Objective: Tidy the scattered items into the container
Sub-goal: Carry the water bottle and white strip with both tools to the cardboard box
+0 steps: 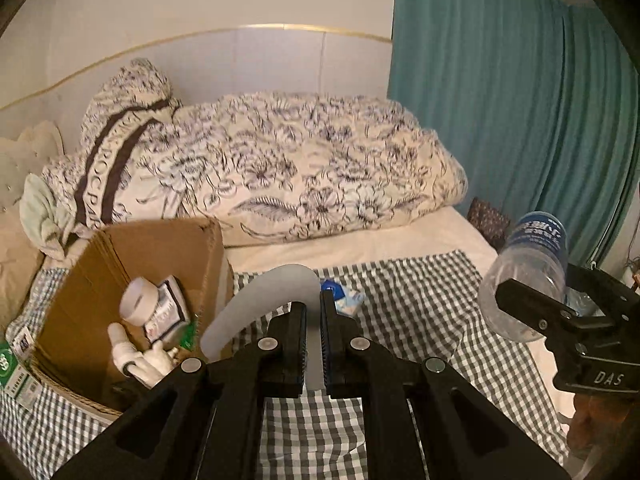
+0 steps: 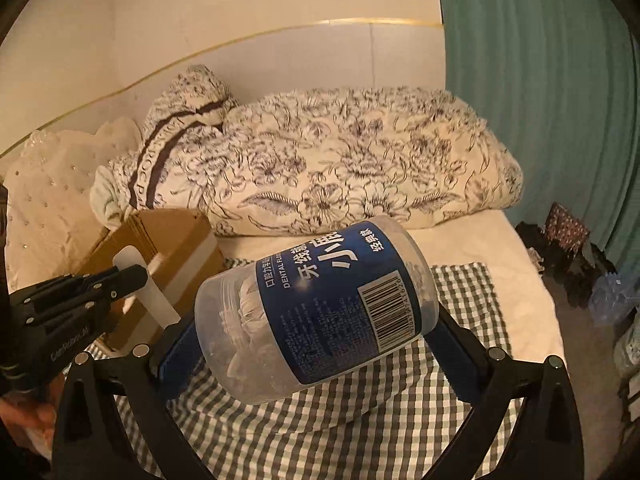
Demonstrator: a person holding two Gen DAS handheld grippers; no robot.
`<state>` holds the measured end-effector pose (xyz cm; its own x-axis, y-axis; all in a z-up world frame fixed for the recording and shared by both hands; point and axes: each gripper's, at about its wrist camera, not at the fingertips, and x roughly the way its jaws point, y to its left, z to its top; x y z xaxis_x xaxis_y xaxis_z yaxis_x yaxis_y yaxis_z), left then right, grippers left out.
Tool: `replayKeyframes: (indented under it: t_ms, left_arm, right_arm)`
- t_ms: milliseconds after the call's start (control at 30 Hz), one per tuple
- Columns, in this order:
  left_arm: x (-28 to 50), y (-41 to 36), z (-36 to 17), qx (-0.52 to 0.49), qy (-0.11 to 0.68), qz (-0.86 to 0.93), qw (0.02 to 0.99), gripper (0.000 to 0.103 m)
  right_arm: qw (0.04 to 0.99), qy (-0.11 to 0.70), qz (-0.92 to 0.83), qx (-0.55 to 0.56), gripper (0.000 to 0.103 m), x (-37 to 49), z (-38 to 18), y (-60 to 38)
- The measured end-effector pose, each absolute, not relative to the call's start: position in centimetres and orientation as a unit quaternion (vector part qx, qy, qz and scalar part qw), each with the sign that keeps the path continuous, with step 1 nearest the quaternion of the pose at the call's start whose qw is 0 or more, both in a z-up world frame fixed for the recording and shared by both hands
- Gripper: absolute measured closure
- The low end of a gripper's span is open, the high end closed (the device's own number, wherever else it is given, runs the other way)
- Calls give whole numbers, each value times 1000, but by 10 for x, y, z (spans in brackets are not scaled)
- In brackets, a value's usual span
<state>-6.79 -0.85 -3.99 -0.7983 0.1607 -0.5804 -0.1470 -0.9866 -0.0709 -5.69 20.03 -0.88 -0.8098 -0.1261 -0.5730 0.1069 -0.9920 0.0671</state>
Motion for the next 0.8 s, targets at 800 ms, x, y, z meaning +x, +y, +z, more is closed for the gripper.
replayKeyframes:
  t_ms: [800]
  left_arm:
    - [-12,-45,24,-240,-6,968,72,97]
  right_arm:
    - [58,-31,-971,229,2,12,55,167]
